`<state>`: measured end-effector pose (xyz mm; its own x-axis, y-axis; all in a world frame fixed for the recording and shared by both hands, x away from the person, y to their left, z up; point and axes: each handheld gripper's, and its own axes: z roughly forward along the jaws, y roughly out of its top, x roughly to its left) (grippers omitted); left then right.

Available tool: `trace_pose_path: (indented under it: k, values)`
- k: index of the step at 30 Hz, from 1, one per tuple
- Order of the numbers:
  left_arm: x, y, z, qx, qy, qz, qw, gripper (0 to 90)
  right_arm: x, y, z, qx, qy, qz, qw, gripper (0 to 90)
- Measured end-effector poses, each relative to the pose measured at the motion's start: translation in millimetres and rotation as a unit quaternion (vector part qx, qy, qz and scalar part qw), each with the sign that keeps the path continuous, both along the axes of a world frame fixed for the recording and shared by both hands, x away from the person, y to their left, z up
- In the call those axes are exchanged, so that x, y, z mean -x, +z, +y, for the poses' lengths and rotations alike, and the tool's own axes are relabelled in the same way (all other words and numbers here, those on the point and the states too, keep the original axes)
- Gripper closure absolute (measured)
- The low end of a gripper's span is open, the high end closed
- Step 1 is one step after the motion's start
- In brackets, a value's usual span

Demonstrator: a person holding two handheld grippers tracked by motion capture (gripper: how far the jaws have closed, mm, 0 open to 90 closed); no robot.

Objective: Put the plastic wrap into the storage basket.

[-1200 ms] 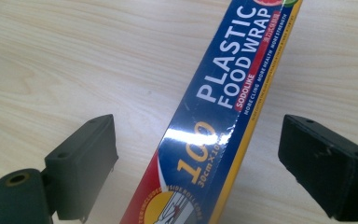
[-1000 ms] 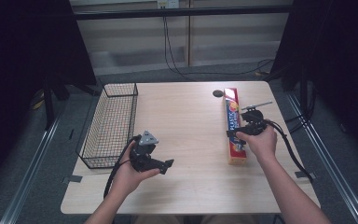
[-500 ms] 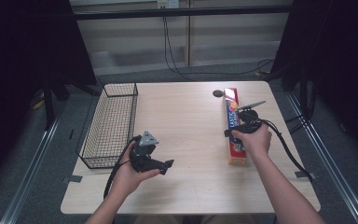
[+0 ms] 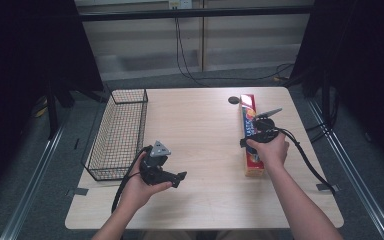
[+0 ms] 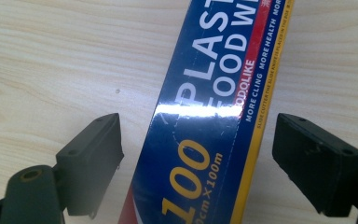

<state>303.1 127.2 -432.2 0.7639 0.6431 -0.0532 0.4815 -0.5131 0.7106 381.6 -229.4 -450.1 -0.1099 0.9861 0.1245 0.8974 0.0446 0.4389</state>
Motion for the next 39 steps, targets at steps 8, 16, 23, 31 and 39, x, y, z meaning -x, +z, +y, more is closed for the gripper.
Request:
trace_pose_path:
  k: [8,16,23,31,39]
  values:
    - [-1.3,-0.1,0.6,0.000,-0.001,0.000,1.0000,4.2,-1.9,-6.9,3.0,0.007,-0.005,0.012,0.9999,15.5]
    - [-1.4,-0.1,0.5,0.000,0.000,-0.001,1.0000,4.2,-3.9,-10.6,4.3,0.006,-0.014,0.016,0.9998,20.9]
    - [-1.2,-0.8,0.1,0.004,-0.001,-0.001,1.0000,4.2,-5.0,-13.1,4.7,0.015,-0.023,0.021,0.9994,27.0]
    - [-0.7,0.2,-0.3,0.004,0.002,-0.004,1.0000,4.4,-7.1,-12.7,6.5,0.019,-0.033,0.034,0.9987,30.8]
    - [-0.2,0.5,-1.5,0.002,-0.001,-0.009,1.0000,4.5,-4.1,-9.7,6.1,0.031,-0.048,0.032,0.9978,38.5]
